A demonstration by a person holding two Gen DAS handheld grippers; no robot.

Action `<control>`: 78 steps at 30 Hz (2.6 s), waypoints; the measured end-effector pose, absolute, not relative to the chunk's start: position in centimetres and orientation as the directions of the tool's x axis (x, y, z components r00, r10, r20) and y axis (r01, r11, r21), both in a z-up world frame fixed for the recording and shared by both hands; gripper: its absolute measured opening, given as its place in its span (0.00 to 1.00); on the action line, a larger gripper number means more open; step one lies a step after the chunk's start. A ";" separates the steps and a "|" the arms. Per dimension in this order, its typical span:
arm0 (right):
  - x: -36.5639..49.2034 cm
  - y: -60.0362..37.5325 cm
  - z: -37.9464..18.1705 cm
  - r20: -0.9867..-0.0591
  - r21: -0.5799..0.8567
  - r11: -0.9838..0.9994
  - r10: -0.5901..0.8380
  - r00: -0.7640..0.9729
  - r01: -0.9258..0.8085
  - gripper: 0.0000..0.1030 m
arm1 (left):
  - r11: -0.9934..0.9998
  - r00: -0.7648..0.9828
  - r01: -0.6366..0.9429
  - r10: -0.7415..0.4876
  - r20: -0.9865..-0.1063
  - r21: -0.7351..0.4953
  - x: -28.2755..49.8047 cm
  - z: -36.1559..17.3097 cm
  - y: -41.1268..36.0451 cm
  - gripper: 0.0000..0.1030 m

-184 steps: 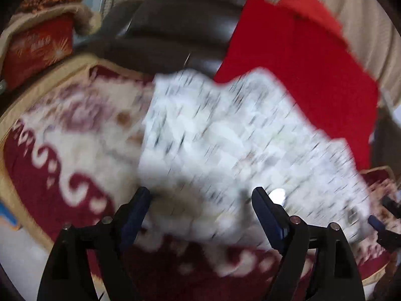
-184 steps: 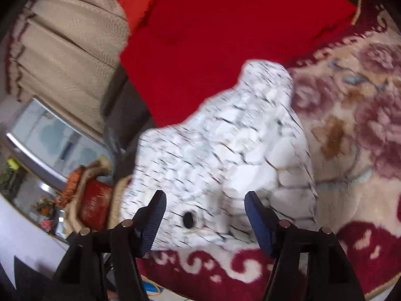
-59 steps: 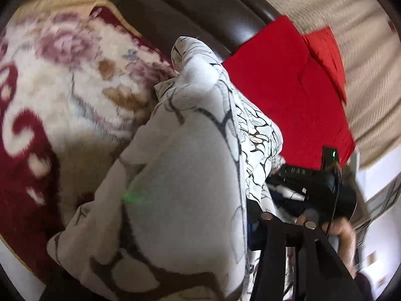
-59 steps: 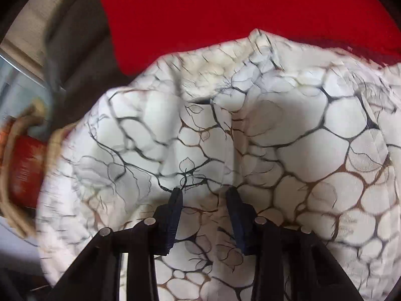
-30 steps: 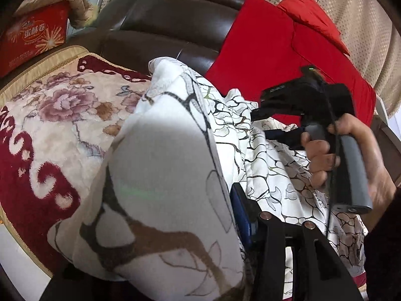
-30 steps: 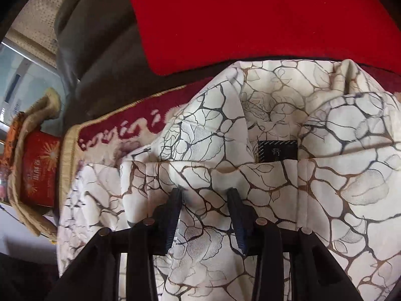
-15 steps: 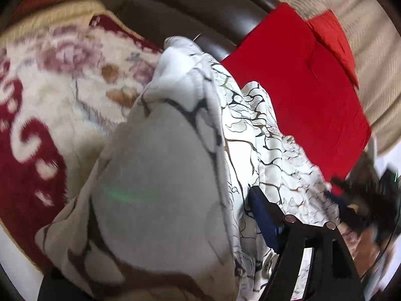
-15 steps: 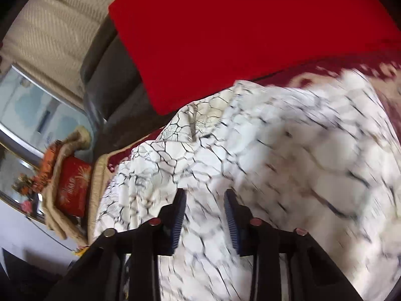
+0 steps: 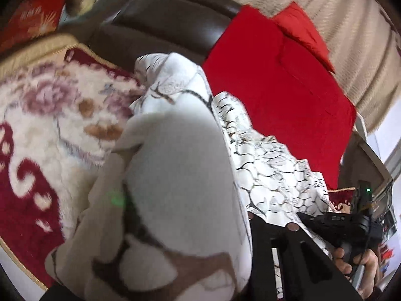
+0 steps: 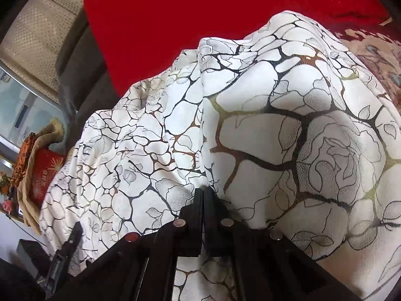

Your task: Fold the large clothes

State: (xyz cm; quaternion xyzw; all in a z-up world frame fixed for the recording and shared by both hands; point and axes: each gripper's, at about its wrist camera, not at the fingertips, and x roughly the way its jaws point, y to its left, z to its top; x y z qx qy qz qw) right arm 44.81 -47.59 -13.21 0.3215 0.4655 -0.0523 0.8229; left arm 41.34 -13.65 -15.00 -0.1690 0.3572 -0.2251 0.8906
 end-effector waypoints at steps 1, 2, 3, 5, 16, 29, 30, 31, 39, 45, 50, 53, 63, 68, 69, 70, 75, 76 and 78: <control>44.8 -47.5 -13.3 -0.797 0.477 0.793 0.210 0.566 0.378 0.01 | 0.843 0.651 0.298 -0.522 -0.551 -0.447 41.0 -14.4 -13.9 0.23; 44.7 -47.4 -13.5 -0.797 0.467 0.803 0.202 0.568 0.370 0.01 | 0.847 0.655 0.310 -0.519 -0.549 -0.431 41.1 -14.1 -14.0 0.22; 44.7 -47.3 -13.6 -0.799 0.454 0.815 0.193 0.570 0.360 0.01 | 0.853 0.662 0.328 -0.513 -0.546 -0.405 40.8 -13.6 -14.4 0.21; 44.6 -46.9 -13.8 -0.800 0.438 0.830 0.185 0.571 0.345 0.01 | 0.860 0.676 0.377 -0.510 -0.533 -0.345 39.7 -12.2 -15.4 0.20; 44.3 -49.5 -14.6 -0.762 0.567 0.766 0.350 0.545 0.302 0.01 | 0.782 0.628 0.620 -0.540 -0.560 -0.059 35.5 -6.2 -24.6 0.18; 43.0 -55.8 -17.1 -0.494 0.868 0.418 0.671 0.552 0.268 0.00 | 0.598 0.548 0.767 -0.426 -0.720 0.231 31.4 -11.6 -33.6 0.17; 43.0 -56.1 -17.2 -0.477 0.878 0.398 0.686 0.550 0.267 0.00 | 0.602 0.538 0.770 -0.433 -0.723 0.212 31.7 -11.3 -33.1 0.17; 42.7 -56.7 -17.3 -0.451 0.893 0.356 0.700 0.554 0.276 0.01 | 0.604 0.533 0.771 -0.434 -0.727 0.204 32.0 -11.0 -32.7 0.17; 37.0 -64.5 -14.7 -0.368 0.930 0.222 0.535 0.760 0.294 0.54 | 0.615 0.535 0.762 -0.419 -0.734 0.204 33.6 -10.5 -33.0 0.17; 34.8 -65.1 -13.0 -0.230 0.972 0.169 0.534 0.814 0.164 0.91 | 0.549 0.550 0.780 -0.371 -0.748 0.302 31.6 -11.0 -34.4 0.18; 39.0 -63.0 -13.8 -0.359 0.930 0.296 0.597 0.717 0.218 0.91 | 0.447 0.607 0.777 -0.345 -0.716 0.443 29.6 -12.9 -34.7 0.19; 41.1 -60.8 -13.4 -0.398 0.902 0.395 0.608 0.687 0.174 0.83 | 0.439 0.596 0.787 -0.361 -0.718 0.433 29.4 -12.5 -33.9 0.19; 39.7 -62.2 -9.6 -0.465 0.782 0.612 0.447 0.764 0.118 0.10 | 0.433 0.478 0.864 -0.547 -0.688 0.256 29.7 -7.8 -34.6 0.20; 38.3 -67.8 -12.2 -0.507 0.794 0.557 0.384 0.771 0.245 0.10 | 0.427 0.438 0.876 -0.503 -0.745 0.226 30.3 -10.6 -39.2 0.33; 38.7 -68.6 -14.3 -0.539 0.794 0.530 0.390 0.746 0.298 0.10 | 0.436 0.444 0.870 -0.491 -0.749 0.230 30.3 -11.4 -39.5 0.35; 39.0 -69.1 -16.5 -0.538 0.815 0.484 0.429 0.726 0.318 0.10 | 0.436 0.464 0.864 -0.492 -0.737 0.253 29.8 -11.9 -39.4 0.38; 38.7 -68.8 -16.9 -0.537 0.807 0.515 0.438 0.721 0.289 0.13 | 0.402 0.383 0.901 -0.552 -0.741 0.166 28.1 -9.7 -36.5 0.58; 38.7 -68.6 -17.0 -0.538 0.805 0.518 0.435 0.722 0.288 0.14 | 0.394 0.339 0.913 -0.581 -0.740 0.108 27.7 -8.4 -35.2 0.58; 38.4 -69.0 -17.4 -0.511 0.833 0.470 0.458 0.727 0.290 0.18 | 0.371 0.268 0.929 -0.654 -0.708 0.008 26.8 -5.7 -32.9 0.61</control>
